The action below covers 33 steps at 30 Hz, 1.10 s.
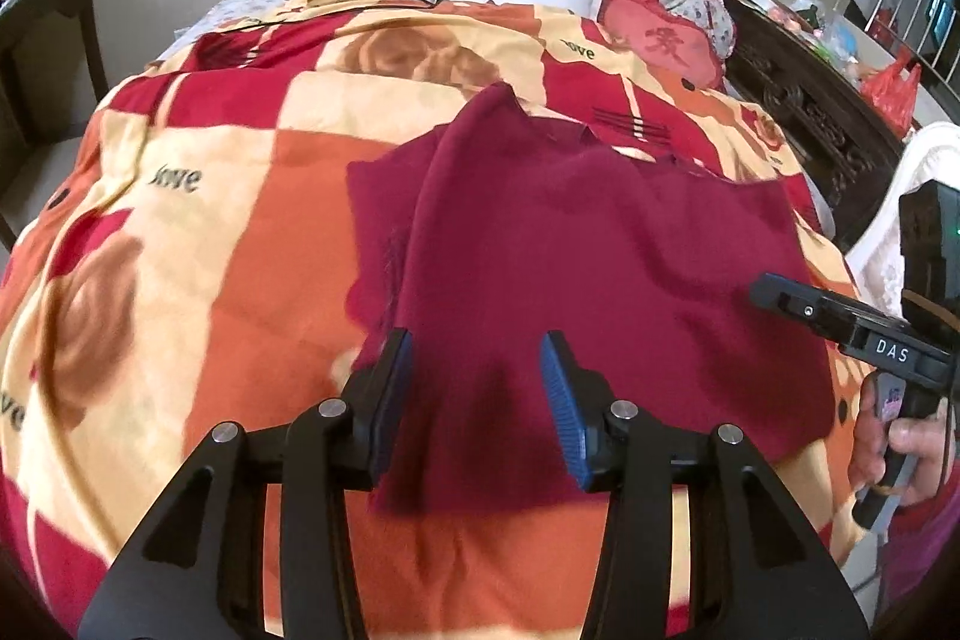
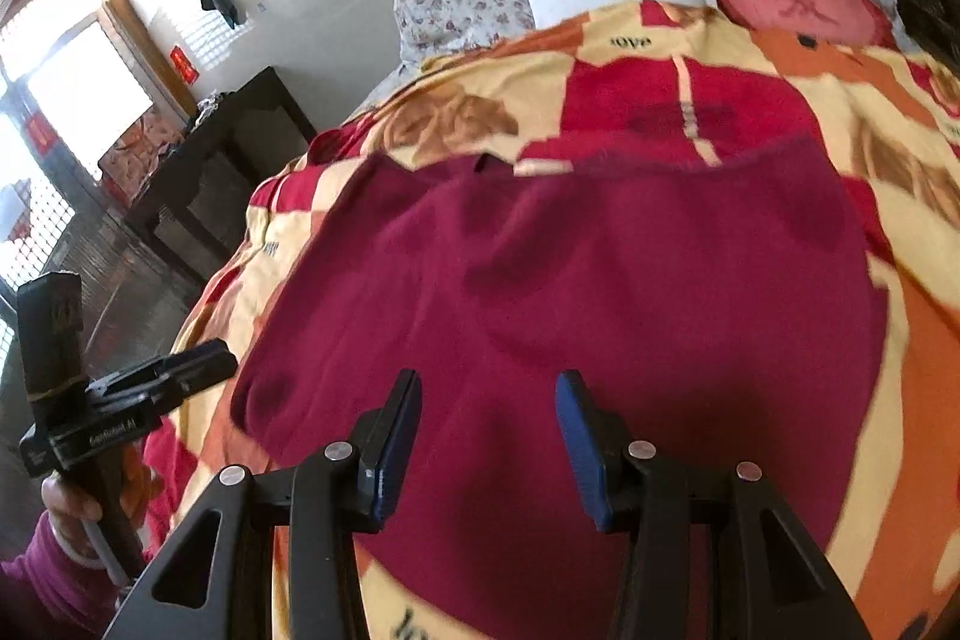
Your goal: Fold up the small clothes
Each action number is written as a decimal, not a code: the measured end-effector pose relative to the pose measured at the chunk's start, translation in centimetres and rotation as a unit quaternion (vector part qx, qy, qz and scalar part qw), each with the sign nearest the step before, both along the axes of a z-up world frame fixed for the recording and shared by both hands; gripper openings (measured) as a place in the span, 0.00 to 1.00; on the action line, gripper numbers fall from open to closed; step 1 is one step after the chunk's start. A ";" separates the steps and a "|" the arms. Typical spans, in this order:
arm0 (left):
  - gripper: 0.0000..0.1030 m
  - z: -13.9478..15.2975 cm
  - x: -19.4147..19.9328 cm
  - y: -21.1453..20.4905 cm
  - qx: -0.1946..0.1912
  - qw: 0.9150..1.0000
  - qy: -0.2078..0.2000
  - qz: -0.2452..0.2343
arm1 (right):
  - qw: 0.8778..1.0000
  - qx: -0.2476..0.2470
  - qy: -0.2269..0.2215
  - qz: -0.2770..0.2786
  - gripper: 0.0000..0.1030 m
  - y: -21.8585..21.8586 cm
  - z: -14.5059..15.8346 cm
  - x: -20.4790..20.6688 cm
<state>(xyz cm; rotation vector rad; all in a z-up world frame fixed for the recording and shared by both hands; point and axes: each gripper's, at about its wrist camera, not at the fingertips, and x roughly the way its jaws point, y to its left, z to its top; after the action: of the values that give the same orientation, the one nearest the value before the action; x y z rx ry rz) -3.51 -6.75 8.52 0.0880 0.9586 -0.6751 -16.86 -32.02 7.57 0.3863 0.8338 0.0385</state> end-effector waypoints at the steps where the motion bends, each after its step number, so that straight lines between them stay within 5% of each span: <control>1: 0.42 -0.3 0.6 -0.8 0.004 1.000 -0.001 0.002 | 1.000 -0.004 -0.001 -0.004 0.43 -0.2 -0.1 1.0; 14: 0.42 -4.8 6.8 -2.9 0.033 0.997 0.016 0.068 | 0.994 -0.094 0.003 -0.049 0.43 -2.9 -3.0 8.9; 17: 0.47 -6.1 8.1 -1.3 -0.017 0.994 0.064 0.091 | 0.995 -0.081 0.001 -0.056 0.43 -3.5 -3.1 9.6; 21: 0.48 -5.9 7.9 -0.1 -0.042 0.991 0.079 0.101 | 0.993 -0.110 0.008 -0.045 0.43 -1.9 -1.6 9.1; 26: 0.48 -4.5 5.7 1.3 -0.055 0.991 0.067 0.106 | 0.995 -0.092 -0.033 0.027 0.43 2.3 1.5 9.2; 33: 0.48 -4.7 2.8 2.8 -0.065 0.989 0.078 0.109 | 0.991 -0.076 -0.003 0.113 0.43 8.7 0.4 14.7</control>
<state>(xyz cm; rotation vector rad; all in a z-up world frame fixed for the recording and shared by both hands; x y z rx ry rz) -0.68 -3.99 3.83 -0.1861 1.0539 -0.5467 -2.15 -23.29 8.01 0.1479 0.8659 0.1858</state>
